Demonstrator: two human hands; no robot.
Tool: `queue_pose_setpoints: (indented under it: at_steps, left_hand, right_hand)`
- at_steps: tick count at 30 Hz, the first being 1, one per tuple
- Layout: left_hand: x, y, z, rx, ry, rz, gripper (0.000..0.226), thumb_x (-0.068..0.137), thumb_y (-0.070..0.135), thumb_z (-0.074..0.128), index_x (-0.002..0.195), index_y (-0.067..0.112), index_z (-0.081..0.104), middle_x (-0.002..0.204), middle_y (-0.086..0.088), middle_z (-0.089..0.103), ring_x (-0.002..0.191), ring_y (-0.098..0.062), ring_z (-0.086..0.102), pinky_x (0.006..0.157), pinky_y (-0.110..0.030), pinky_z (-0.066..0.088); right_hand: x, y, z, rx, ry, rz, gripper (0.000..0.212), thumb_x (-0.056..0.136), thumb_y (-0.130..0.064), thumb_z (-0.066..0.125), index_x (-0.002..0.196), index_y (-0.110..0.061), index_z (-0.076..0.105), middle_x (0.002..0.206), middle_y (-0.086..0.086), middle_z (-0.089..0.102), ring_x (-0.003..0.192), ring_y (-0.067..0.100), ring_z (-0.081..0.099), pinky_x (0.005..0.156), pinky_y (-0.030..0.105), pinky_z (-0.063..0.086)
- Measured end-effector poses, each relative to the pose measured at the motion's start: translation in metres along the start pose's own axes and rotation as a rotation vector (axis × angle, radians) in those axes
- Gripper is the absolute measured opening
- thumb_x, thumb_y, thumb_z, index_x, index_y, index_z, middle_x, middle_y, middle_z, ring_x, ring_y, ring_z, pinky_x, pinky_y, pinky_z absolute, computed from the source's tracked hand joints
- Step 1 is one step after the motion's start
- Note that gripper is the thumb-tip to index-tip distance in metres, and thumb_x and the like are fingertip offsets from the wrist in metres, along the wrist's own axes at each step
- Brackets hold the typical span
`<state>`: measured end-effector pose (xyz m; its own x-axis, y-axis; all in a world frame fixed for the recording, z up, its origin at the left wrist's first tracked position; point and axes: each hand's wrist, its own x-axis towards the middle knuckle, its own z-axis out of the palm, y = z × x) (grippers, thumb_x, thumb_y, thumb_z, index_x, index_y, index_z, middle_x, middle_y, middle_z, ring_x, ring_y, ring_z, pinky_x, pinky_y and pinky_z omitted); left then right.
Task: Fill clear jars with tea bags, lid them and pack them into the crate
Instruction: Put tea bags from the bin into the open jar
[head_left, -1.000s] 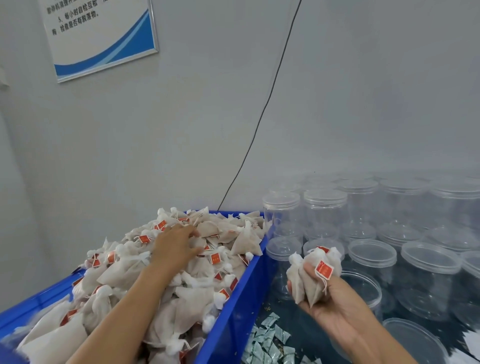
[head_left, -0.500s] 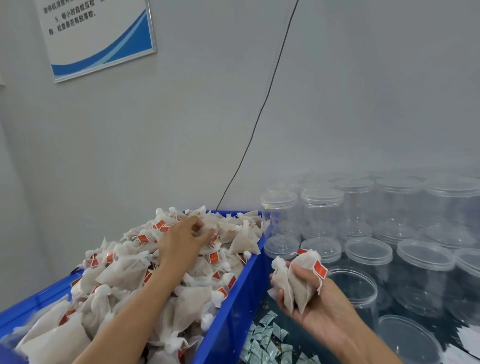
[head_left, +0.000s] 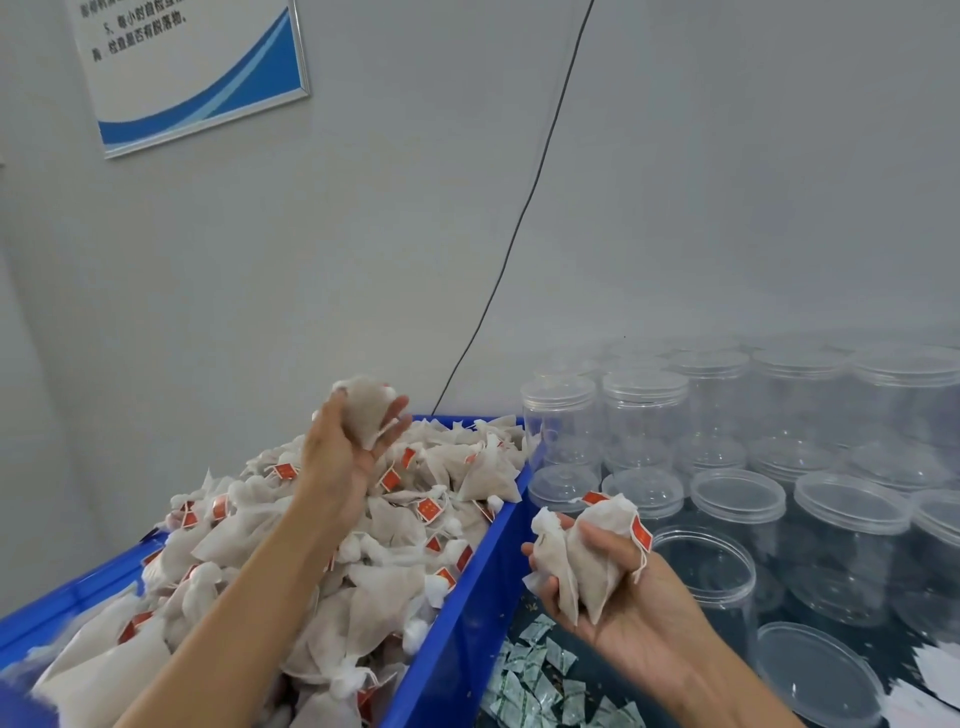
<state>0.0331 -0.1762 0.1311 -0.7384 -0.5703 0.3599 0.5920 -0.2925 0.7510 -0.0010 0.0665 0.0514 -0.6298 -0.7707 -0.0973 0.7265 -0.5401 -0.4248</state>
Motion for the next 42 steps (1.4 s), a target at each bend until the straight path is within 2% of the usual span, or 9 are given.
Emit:
queue_pose_setpoints:
  at_steps: [4, 8, 12, 14, 18, 22, 31, 37, 42]
  left_hand:
    - [-0.02, -0.025, 0.011, 0.693, -0.334, -0.02, 0.02, 0.1, 0.03, 0.046, 0.105, 0.013, 0.055, 0.11, -0.005, 0.061, 0.085, -0.02, 0.067, 0.067, -0.024, 0.052]
    - [-0.04, -0.05, 0.023, 0.91, -0.904, -0.015, 0.014, 0.093, 0.016, 0.062, 0.102, 0.006, 0.063, 0.097, -0.001, 0.062, 0.09, -0.01, 0.059, 0.082, -0.02, 0.048]
    - [-0.033, -0.044, 0.021, 1.121, -1.032, 0.071, 0.025, 0.08, 0.027, 0.076, 0.103, 0.021, 0.069, 0.109, 0.015, 0.063, 0.109, -0.003, 0.055, 0.097, -0.02, 0.041]
    - [-0.022, -0.033, 0.009, 1.158, -0.921, 0.099, 0.023, 0.081, 0.031, 0.074, 0.104, 0.032, 0.068, 0.11, 0.019, 0.063, 0.109, -0.002, 0.056, 0.095, -0.022, 0.044]
    - [0.011, -0.018, -0.026, 1.569, -0.159, 0.387, 0.029, 0.083, 0.021, 0.07, 0.109, 0.028, 0.063, 0.114, 0.007, 0.062, 0.111, -0.016, 0.053, 0.094, -0.034, 0.043]
    - [0.026, -0.013, -0.049, 1.974, 0.148, 0.142, 0.038, 0.086, 0.051, 0.062, 0.108, 0.02, 0.06, 0.111, -0.002, 0.06, 0.111, -0.027, 0.052, 0.094, -0.038, 0.035]
    - [0.019, 0.006, -0.035, 1.116, 0.385, 0.581, 0.015, 0.099, 0.021, 0.051, 0.089, 0.01, 0.047, 0.079, 0.0, 0.053, 0.075, -0.031, 0.054, 0.063, -0.039, 0.042]
    - [0.003, -0.008, -0.001, 0.98, 0.139, 0.496, 0.014, 0.097, 0.02, 0.055, 0.09, 0.009, 0.051, 0.085, -0.001, 0.057, 0.086, -0.034, 0.06, 0.069, -0.049, 0.053]
    - [-0.02, -0.036, 0.037, 0.655, 0.012, 0.062, 0.013, 0.095, 0.021, 0.059, 0.091, 0.01, 0.052, 0.099, -0.01, 0.061, 0.093, -0.029, 0.067, 0.066, -0.034, 0.058]
  right_hand:
    - [0.0, 0.005, 0.001, 0.008, -0.078, 0.004, 0.085, 0.033, 0.006, 0.093, 0.114, -0.003, 0.065, 0.118, 0.026, 0.058, 0.078, 0.031, 0.062, 0.053, 0.039, 0.056]
    - [0.0, 0.01, -0.001, 0.02, -0.188, 0.011, 0.071, 0.062, -0.001, 0.083, 0.126, -0.01, 0.056, 0.1, 0.02, 0.062, 0.073, 0.024, 0.058, 0.05, 0.034, 0.05]
    - [0.002, 0.011, -0.003, -0.102, -0.109, -0.027, 0.058, 0.07, -0.004, 0.079, 0.122, -0.009, 0.055, 0.088, 0.02, 0.062, 0.061, 0.022, 0.05, 0.045, 0.03, 0.047]
    - [0.001, 0.009, -0.003, -0.174, -0.054, -0.07, 0.045, 0.074, -0.003, 0.078, 0.114, -0.007, 0.058, 0.086, 0.02, 0.063, 0.058, 0.024, 0.052, 0.043, 0.03, 0.047]
    - [-0.001, 0.006, -0.001, -0.26, 0.018, -0.123, 0.036, 0.069, -0.005, 0.072, 0.104, -0.004, 0.062, 0.088, 0.02, 0.062, 0.056, 0.026, 0.054, 0.04, 0.03, 0.048]
    - [0.0, 0.005, -0.001, -0.289, 0.069, -0.13, 0.037, 0.071, -0.005, 0.069, 0.107, -0.003, 0.061, 0.081, 0.018, 0.06, 0.054, 0.022, 0.052, 0.04, 0.028, 0.048]
    - [-0.004, -0.006, 0.002, -0.3, 0.093, -0.155, 0.036, 0.071, -0.006, 0.069, 0.106, -0.004, 0.061, 0.088, 0.02, 0.06, 0.054, 0.025, 0.053, 0.04, 0.027, 0.049]
    - [-0.009, -0.019, 0.004, -0.294, 0.071, -0.166, 0.03, 0.073, -0.003, 0.069, 0.103, -0.005, 0.063, 0.082, 0.017, 0.065, 0.06, 0.023, 0.057, 0.047, 0.031, 0.05]
    - [-0.019, -0.033, 0.015, -0.185, 0.048, -0.107, 0.018, 0.077, -0.004, 0.065, 0.094, -0.005, 0.063, 0.085, 0.014, 0.06, 0.06, 0.02, 0.054, 0.043, 0.027, 0.048]
